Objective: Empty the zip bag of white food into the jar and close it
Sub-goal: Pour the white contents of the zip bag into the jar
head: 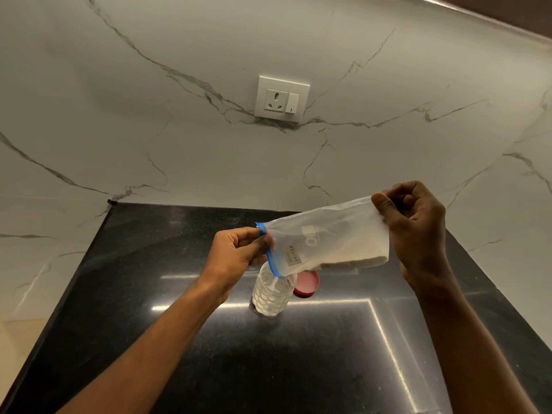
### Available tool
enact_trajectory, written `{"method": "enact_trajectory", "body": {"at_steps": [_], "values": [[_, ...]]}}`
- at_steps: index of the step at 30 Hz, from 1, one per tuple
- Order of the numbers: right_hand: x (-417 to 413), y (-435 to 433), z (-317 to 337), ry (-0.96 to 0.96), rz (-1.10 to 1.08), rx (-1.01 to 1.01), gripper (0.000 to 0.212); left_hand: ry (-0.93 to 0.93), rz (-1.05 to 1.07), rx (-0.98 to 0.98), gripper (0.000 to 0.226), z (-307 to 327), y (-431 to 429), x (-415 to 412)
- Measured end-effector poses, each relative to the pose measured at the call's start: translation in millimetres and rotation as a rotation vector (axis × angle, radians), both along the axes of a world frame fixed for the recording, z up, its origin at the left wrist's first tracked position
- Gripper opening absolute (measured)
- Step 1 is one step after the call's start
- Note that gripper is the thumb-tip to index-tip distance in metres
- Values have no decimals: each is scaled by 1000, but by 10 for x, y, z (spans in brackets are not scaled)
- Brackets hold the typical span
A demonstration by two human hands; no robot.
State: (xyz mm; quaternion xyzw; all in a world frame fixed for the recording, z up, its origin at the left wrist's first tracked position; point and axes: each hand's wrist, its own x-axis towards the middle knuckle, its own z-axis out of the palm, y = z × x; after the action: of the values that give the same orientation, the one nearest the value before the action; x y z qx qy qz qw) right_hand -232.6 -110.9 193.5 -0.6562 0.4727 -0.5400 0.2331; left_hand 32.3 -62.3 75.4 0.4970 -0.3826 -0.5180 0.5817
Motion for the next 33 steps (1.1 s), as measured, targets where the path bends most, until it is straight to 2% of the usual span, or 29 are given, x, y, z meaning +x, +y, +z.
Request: {"method": "enact_trajectory", "body": {"at_steps": [9,14,21,25,30,33], "values": [[-25,36,35,5,23,20,20,2,-5,-16,26,-35,-11,-11],[-61,51,49,-7,66,53,17,-11,-4,-21,20,-63,-20,-21],[-30,70,57,-40,84,65,16,0,2,-29,28,-90,-16,-20],[-13,72,54,-21,82,66,18,-1,4,-35,24,-116,-12,-15],[-13,59,78,-12,81,65,18,20,7,-43,34,-119,-10,-31],[-19,60,96,-19,75,59,17,23,16,-35,27,-136,-19,-37]]}}
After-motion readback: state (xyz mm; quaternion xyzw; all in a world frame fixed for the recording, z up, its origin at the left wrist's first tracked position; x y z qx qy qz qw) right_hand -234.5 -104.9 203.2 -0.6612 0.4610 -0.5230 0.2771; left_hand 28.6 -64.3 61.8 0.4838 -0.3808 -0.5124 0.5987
